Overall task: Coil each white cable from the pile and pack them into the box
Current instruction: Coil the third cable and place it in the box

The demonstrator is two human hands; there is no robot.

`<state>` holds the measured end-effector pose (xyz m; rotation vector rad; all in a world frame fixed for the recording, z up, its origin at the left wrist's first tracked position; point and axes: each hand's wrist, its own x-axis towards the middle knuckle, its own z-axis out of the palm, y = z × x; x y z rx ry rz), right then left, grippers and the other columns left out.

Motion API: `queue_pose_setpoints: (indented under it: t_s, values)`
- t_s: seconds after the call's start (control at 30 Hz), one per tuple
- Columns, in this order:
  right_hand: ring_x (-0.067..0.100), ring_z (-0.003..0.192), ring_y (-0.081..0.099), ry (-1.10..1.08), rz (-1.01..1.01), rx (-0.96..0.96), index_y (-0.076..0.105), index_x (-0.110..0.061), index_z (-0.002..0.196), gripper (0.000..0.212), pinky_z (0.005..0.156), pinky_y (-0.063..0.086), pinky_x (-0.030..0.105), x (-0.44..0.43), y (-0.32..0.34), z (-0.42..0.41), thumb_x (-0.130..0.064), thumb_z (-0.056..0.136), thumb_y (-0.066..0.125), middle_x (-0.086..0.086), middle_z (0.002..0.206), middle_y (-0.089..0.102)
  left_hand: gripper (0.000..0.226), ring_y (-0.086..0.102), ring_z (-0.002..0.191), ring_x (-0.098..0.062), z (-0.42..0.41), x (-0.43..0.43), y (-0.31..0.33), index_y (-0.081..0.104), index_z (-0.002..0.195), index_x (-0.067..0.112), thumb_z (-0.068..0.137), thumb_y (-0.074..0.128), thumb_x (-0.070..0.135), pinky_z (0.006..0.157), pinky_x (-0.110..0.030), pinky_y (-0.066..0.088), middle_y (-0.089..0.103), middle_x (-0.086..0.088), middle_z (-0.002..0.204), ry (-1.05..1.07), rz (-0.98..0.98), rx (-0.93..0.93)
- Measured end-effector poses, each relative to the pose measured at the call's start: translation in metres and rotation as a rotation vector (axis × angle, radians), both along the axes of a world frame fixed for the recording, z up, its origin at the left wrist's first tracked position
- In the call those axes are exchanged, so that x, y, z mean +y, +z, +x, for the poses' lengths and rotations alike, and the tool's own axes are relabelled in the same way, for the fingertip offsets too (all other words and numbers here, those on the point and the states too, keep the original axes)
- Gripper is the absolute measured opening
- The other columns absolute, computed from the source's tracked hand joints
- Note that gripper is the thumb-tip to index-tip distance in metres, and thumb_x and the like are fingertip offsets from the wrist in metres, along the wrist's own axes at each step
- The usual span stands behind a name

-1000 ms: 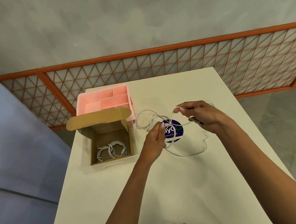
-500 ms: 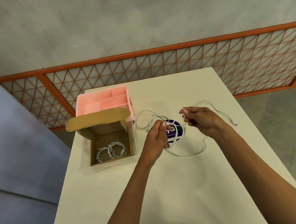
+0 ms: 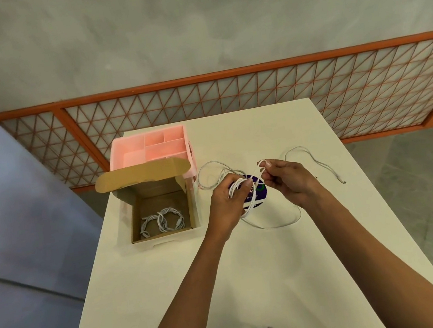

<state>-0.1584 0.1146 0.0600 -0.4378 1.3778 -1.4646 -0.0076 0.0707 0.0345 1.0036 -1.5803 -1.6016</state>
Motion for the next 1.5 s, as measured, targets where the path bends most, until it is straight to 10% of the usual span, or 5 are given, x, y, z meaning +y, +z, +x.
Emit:
queue_pose_setpoints:
  t_s: [0.47,0.67,0.93,1.3,1.5]
  values:
    - [0.006,0.065,0.068,0.235,0.065,0.157,0.066,-0.01,0.106,0.02,0.054,0.048,0.012,0.011,-0.004,0.029,-0.009,0.097,0.048,0.001,0.078,0.07,0.011,0.058,0.062,-0.007,0.004,-0.006,-0.003,0.066,0.084,0.016,0.09,0.065,0.025,0.054,-0.018,0.043,0.063,0.004,0.069,0.064,-0.025,-0.001]
    - [0.016,0.098,0.063,0.43,0.062,0.285,0.067,-0.012,0.114,0.027,0.091,0.047,0.033,0.011,-0.007,0.03,-0.027,0.095,0.056,0.003,0.104,0.069,0.013,0.05,0.049,0.0,0.003,-0.008,-0.005,0.064,0.086,0.01,0.091,0.064,0.023,0.043,-0.014,0.037,0.056,0.012,0.056,0.092,-0.004,0.004]
    - [0.003,0.049,0.061,0.142,0.124,0.686,0.065,-0.002,0.089,0.019,0.054,0.05,0.017,0.002,-0.001,0.039,-0.005,0.075,0.077,0.001,0.064,0.063,0.014,0.053,0.058,-0.006,0.005,-0.013,-0.012,0.064,0.079,0.019,0.088,0.066,0.03,0.053,-0.026,0.043,0.059,0.013,0.06,0.177,-0.05,-0.039]
    - [0.011,0.063,0.052,0.334,0.0,0.687,0.074,-0.008,0.096,0.014,0.054,0.041,0.011,0.011,0.015,0.04,-0.004,0.087,0.064,-0.005,0.072,0.056,0.013,0.05,0.056,-0.002,0.011,-0.017,-0.021,0.064,0.077,0.022,0.088,0.066,0.029,0.058,-0.034,0.044,0.059,0.014,0.06,0.258,-0.121,-0.1]
    - [0.006,0.065,0.054,0.399,-0.079,0.595,0.075,-0.015,0.09,0.016,0.06,0.043,0.012,0.018,0.023,0.035,-0.004,0.087,0.063,-0.004,0.078,0.055,0.014,0.05,0.059,-0.001,0.013,-0.009,-0.02,0.062,0.079,0.007,0.088,0.066,0.017,0.057,-0.012,0.04,0.059,0.005,0.065,0.311,-0.272,-0.088]
